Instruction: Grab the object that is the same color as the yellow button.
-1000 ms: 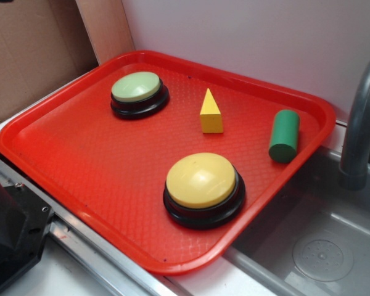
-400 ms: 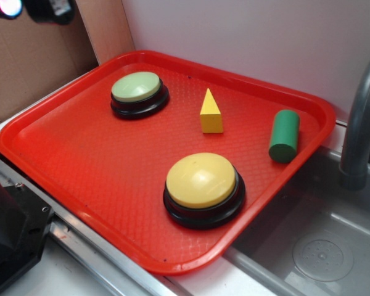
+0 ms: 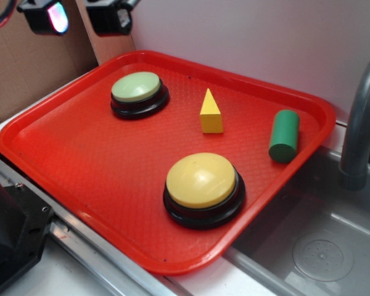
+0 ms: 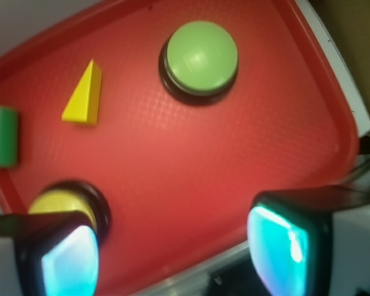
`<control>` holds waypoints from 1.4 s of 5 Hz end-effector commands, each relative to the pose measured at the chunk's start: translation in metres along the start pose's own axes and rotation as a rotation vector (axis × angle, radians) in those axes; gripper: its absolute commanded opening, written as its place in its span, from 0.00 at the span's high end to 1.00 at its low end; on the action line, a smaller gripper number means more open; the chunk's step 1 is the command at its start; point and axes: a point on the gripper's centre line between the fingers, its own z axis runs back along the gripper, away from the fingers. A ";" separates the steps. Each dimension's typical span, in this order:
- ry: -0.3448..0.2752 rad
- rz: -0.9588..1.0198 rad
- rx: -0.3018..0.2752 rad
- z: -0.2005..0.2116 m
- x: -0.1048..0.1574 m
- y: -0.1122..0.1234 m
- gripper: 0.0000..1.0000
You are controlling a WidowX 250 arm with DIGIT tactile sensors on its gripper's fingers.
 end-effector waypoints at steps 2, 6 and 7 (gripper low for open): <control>-0.113 0.116 0.013 -0.069 0.061 -0.051 0.00; -0.057 0.055 0.019 -0.135 0.064 -0.086 0.00; -0.074 0.078 0.008 -0.134 0.076 -0.082 1.00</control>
